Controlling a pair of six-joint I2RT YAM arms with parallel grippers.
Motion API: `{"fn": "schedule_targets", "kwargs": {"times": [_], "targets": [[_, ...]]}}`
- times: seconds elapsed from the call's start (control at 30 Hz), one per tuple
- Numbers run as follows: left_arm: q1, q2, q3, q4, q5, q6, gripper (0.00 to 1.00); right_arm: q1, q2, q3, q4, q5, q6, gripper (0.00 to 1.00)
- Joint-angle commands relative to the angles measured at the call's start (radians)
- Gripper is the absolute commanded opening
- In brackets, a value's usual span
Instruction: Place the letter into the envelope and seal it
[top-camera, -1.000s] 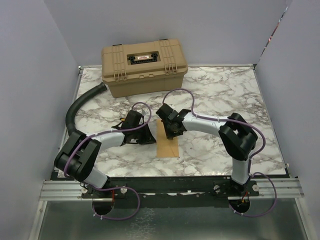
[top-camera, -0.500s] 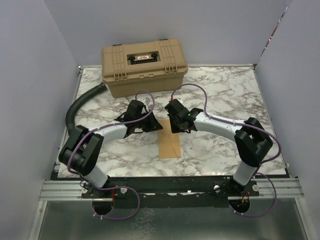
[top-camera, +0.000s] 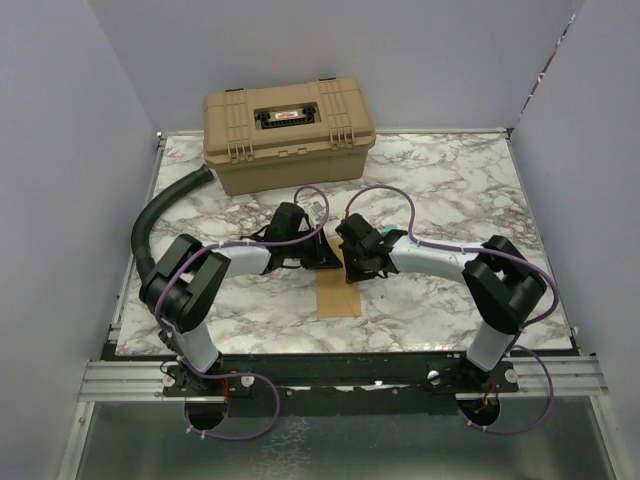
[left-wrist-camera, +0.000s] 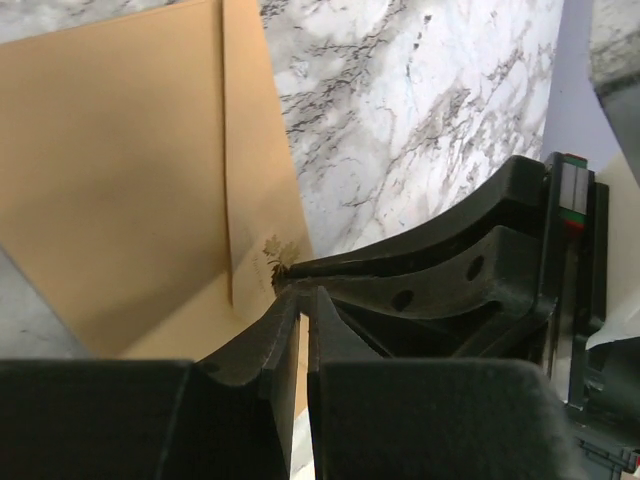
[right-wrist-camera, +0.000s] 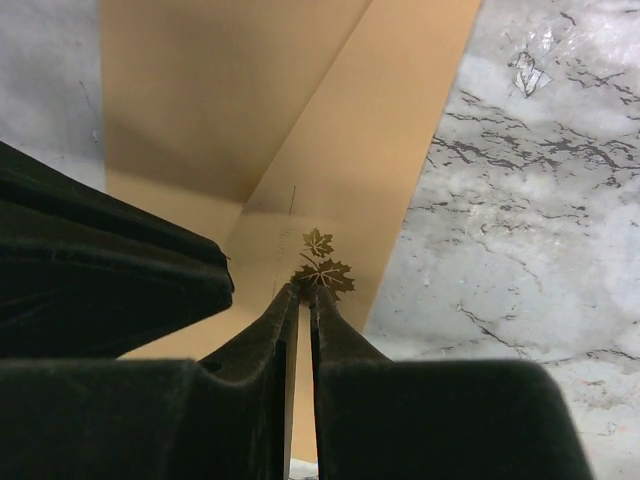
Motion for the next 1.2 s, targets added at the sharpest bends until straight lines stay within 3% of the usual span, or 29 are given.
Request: {"fn": "schedule_targets", "kwargs": {"times": [0.0, 0.3, 0.47, 0.67, 0.87, 1.03, 1.17], "targets": [[-0.018, 0.021, -0.011, 0.055, 0.041, -0.003, 0.08, 0.001, 0.007, -0.022, 0.034, -0.049, -0.01, 0.1], [-0.04, 0.088, -0.04, 0.036, 0.004, -0.036, 0.03, 0.001, 0.01, -0.045, -0.014, -0.011, -0.018, 0.1], [-0.037, 0.11, -0.021, -0.106, -0.121, 0.024, 0.01, 0.001, 0.029, -0.055, -0.046, 0.003, -0.024, 0.1], [-0.027, 0.153, 0.051, -0.113, -0.174, -0.002, 0.01, 0.001, 0.019, -0.097, -0.047, 0.014, -0.045, 0.1], [-0.007, 0.2, 0.143, -0.222, -0.198, 0.086, 0.0, 0.001, 0.017, -0.101, -0.043, 0.035, -0.088, 0.11], [0.008, 0.203, 0.172, -0.366, -0.188, 0.188, 0.0, 0.001, 0.038, -0.069, -0.062, 0.051, -0.085, 0.1], [0.006, 0.206, 0.16, -0.401, -0.091, 0.222, 0.0, 0.001, 0.056, -0.042, -0.073, 0.055, -0.081, 0.1]]}}
